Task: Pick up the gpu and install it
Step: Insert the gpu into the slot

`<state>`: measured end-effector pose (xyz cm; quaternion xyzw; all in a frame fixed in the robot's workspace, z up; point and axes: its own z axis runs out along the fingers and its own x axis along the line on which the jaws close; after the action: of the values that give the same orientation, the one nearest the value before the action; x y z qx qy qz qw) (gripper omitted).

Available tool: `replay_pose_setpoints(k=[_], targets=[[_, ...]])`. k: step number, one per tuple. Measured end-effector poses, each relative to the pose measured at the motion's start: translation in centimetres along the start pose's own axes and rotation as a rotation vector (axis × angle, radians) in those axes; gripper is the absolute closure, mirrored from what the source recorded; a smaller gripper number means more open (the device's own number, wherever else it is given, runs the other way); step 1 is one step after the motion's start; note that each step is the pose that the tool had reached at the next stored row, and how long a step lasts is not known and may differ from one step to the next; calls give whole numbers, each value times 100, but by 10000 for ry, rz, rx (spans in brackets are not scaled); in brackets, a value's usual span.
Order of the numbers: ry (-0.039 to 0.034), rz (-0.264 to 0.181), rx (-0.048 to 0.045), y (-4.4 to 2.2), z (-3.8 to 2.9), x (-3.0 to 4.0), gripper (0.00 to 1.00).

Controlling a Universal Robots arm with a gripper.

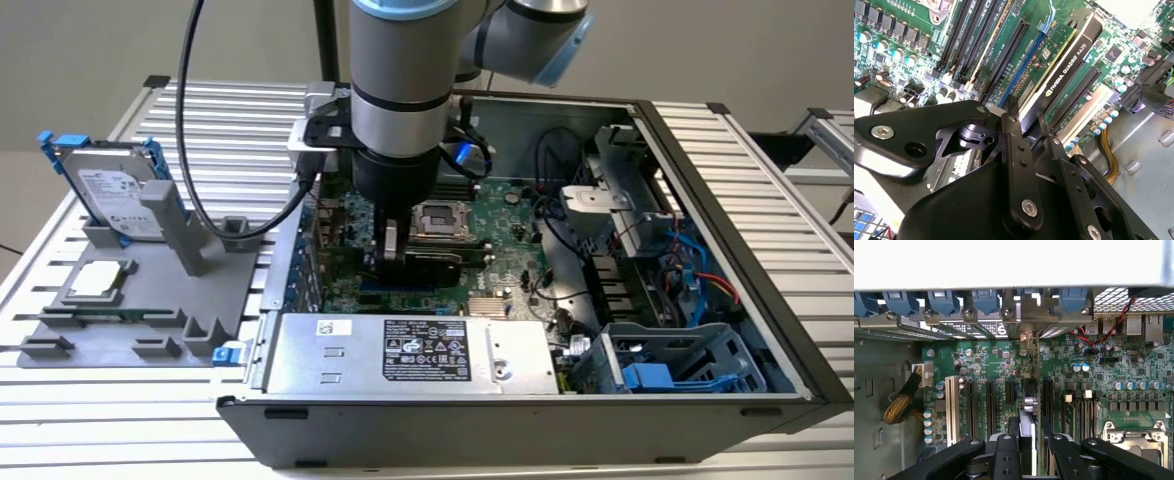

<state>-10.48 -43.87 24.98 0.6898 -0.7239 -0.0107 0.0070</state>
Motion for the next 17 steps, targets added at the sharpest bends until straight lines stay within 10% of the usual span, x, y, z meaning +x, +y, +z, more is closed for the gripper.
replay_pose_setpoints(k=[17], targets=[[1, -2, -1, -1, 10, 29, 100]])
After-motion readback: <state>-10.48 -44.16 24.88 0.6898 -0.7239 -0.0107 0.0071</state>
